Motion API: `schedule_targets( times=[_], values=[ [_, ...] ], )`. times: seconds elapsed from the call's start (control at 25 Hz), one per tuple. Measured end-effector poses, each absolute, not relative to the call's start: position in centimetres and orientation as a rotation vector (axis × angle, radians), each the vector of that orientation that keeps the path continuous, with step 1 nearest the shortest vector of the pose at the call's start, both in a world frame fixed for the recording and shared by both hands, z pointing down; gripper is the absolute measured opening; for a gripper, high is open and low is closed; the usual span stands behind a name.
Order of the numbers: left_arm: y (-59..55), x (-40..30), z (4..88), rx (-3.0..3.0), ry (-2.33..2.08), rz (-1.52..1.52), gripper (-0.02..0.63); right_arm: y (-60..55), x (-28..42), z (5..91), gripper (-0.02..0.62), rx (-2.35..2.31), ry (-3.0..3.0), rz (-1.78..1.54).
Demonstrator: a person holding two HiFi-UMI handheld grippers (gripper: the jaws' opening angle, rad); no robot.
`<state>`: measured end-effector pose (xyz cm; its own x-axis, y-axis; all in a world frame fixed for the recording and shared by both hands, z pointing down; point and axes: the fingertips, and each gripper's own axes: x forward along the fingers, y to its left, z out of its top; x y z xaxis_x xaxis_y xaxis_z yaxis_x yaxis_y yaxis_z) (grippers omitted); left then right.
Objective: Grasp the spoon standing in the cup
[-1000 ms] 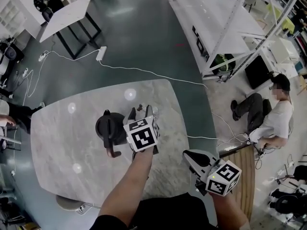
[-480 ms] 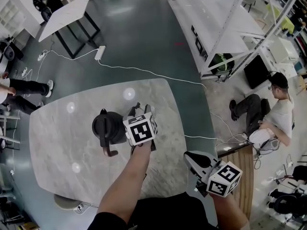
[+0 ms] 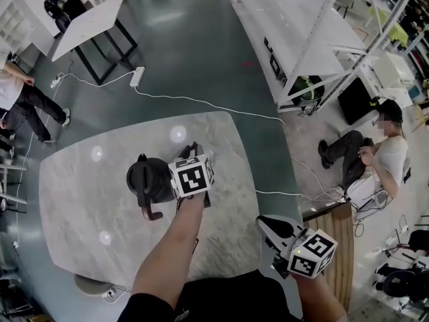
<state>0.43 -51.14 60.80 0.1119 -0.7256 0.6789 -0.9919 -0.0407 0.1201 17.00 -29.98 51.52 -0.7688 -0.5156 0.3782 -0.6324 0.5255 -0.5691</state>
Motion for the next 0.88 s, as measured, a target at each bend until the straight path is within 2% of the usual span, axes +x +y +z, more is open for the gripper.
schedule_targets(
  times=[0.48, 0.88],
  values=[
    [-49.4, 1.4, 58.6, 1.925, -1.649, 0.530, 0.058, -28.8, 17.7, 50.3, -0.005, 1.015, -2.602, 1.035],
    [-46.1, 0.9, 50.6, 2.061, -1.760, 0.429, 0.053, -27.4, 18.0, 46.6, -0.005, 0.976, -2.688, 0.917]
  ],
)
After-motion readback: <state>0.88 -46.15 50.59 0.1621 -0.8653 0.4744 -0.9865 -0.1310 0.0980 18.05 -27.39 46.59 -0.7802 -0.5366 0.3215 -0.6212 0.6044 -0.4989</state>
